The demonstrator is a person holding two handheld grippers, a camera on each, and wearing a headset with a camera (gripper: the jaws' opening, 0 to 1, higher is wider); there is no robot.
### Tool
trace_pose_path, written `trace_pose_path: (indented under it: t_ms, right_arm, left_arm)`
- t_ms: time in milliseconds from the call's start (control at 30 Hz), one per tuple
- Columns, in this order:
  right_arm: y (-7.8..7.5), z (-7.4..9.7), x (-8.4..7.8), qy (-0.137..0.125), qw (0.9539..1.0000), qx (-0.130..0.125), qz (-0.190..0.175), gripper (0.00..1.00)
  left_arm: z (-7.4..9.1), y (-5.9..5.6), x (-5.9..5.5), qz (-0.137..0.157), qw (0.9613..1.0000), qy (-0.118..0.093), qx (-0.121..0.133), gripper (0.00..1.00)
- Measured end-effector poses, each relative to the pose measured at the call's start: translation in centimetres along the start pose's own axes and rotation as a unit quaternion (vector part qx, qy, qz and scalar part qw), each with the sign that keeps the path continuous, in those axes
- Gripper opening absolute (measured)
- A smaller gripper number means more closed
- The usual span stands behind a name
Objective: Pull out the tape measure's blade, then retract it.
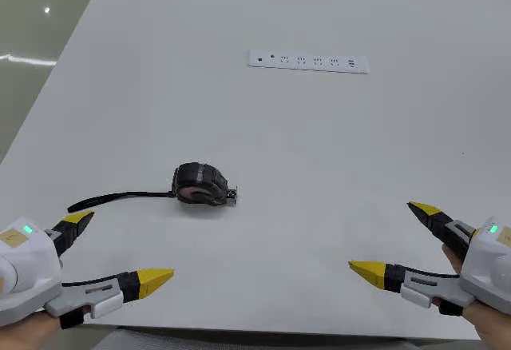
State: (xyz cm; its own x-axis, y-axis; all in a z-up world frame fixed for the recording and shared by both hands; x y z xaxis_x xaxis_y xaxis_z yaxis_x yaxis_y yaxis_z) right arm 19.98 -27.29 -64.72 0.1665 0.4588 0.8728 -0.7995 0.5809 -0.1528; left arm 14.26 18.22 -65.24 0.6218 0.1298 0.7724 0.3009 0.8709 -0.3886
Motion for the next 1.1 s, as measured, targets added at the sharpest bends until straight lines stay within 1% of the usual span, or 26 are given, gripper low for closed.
trace_pose_path:
  t_ms: [167, 467, 700, 833, 900, 1100]
  right_arm:
    - [0.1, 0.8, -0.3, 0.005, 1.0000, 0.003, -0.002, 0.90]
    - [0.2, 1.6, -0.5, 0.010, 0.9999, 0.006, -0.004, 0.92]
    - [0.2, 1.9, -0.6, 0.016, 0.9999, 0.006, -0.002, 0.95]
    - [0.3, 1.9, -0.6, 0.014, 0.9999, 0.007, -0.005, 1.00]
    - [0.2, 1.9, -0.7, 0.017, 0.9998, 0.005, -0.001, 1.00]
    - [0.2, 1.9, -0.8, 0.016, 0.9998, 0.006, -0.005, 1.00]
  left_arm:
    - [0.3, -0.1, 0.0, -0.012, 0.9999, 0.004, -0.003, 1.00]
    - [0.8, 0.1, 0.0, -0.017, 0.9998, 0.006, -0.005, 1.00]
    - [1.1, 0.4, 0.2, -0.018, 0.9998, 0.008, -0.010, 1.00]
    - [1.2, 0.5, 0.2, -0.017, 0.9997, 0.009, -0.012, 1.00]
    - [1.3, 0.5, 0.1, -0.018, 0.9997, 0.010, -0.012, 1.00]
    - [1.5, 0.6, 0.1, -0.019, 0.9997, 0.012, -0.011, 1.00]
Point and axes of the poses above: the centre of the closed fingertips' face, and the gripper's own axes: z roughly backward along the fingers, y roughly to its left, x roughly out of its top, the point moved 10 cm from there along z, roughly backward along the fingers, and after that the axes turned 15 degrees about z, right-handed, at the moved point
